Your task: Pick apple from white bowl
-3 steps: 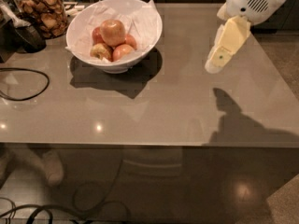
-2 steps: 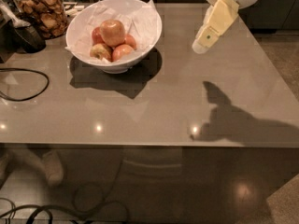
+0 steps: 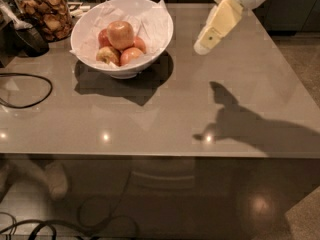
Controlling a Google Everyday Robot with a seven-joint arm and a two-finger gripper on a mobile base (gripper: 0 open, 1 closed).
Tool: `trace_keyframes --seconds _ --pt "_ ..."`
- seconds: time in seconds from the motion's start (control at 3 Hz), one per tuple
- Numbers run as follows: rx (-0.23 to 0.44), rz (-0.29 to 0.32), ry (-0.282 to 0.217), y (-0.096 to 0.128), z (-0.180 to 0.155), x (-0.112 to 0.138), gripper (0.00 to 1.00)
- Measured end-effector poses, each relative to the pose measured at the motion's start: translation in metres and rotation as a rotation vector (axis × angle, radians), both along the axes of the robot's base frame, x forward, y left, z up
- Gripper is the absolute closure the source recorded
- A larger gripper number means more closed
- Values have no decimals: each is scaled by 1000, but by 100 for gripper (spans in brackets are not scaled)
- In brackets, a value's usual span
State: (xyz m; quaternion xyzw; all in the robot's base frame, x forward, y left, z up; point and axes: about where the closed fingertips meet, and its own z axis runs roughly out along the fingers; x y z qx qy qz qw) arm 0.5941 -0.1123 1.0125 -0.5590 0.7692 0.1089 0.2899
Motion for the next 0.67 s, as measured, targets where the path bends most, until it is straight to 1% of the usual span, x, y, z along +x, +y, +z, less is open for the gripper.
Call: trace_keyframes --seconds 0.33,0.67 --pt "52 -6 -42 20 -2 25 0" --pt "54 60 -57 50 -2 51 0"
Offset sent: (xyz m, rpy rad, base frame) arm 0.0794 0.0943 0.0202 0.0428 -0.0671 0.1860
